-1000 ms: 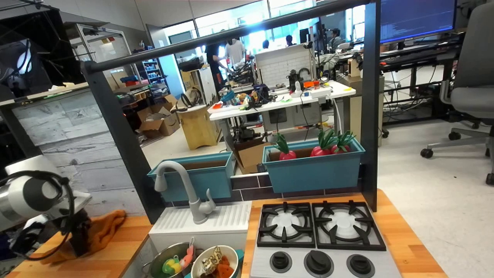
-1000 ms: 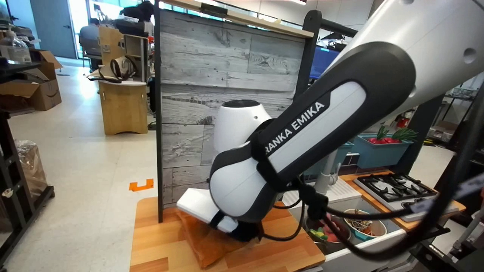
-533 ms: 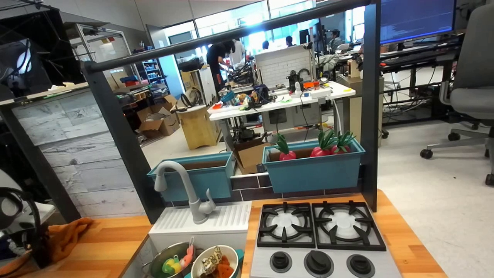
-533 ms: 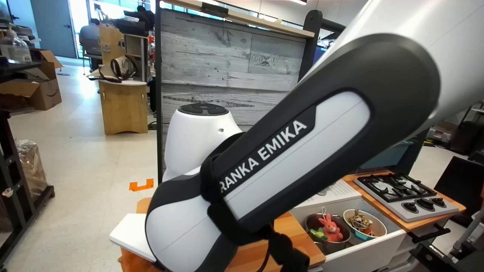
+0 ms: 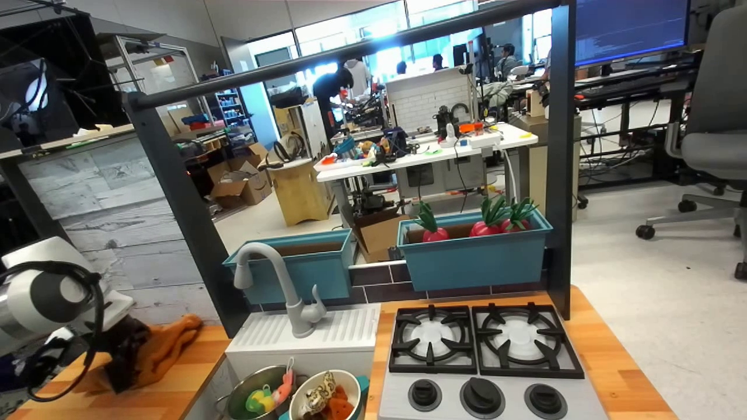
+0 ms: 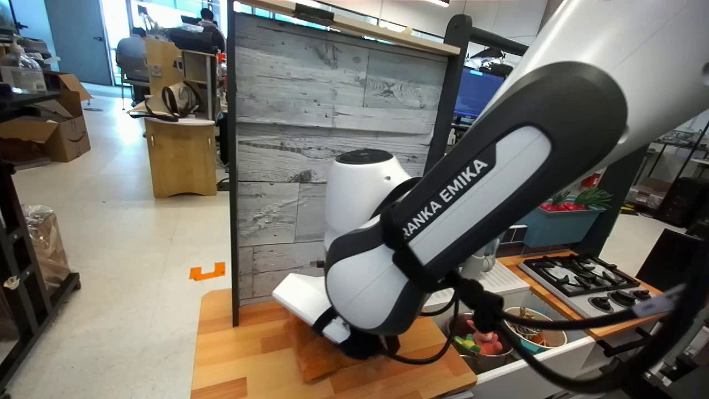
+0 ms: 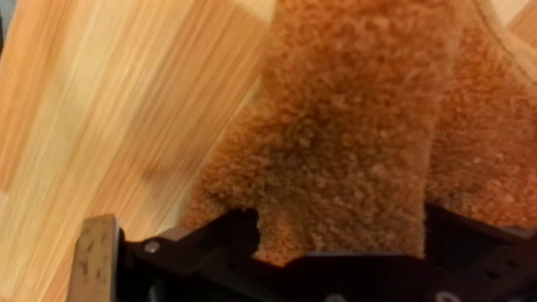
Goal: Wipe the counter with the cloth, then pick the objects in the bowls in the sink and put them on the counter and the stove
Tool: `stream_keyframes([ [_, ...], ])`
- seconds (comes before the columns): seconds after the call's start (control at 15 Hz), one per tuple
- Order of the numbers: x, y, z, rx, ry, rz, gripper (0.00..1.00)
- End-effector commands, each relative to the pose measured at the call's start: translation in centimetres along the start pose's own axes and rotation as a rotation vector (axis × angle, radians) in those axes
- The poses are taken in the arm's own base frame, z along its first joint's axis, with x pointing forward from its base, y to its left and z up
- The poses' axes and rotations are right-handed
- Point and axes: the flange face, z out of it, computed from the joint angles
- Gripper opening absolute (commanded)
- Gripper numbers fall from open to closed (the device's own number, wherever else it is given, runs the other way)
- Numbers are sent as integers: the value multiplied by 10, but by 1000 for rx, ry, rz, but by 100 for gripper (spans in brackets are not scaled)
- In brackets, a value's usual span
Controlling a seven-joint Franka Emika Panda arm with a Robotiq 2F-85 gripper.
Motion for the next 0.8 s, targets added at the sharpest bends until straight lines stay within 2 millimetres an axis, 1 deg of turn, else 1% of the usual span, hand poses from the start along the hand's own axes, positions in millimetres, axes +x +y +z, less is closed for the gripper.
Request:
stream_keyframes([
  [0.0,25,44,28,-139,57,48,100],
  [0.07,19,46,28,-155,61,19,100],
  [0.13,8,45,33,-168,39,-31,100],
  [0.2,-9,43,32,-178,-15,-76,100],
  [0.33,-38,28,28,-118,-63,-152,100],
  [0.4,-56,17,21,-91,-99,-177,100],
  [0.47,-69,11,18,-66,-125,-211,100],
  [0.53,-90,6,12,-53,-160,-249,100],
  [0.67,-110,2,11,-41,-231,-310,100],
  [0.73,-116,5,13,-63,-237,-313,100],
])
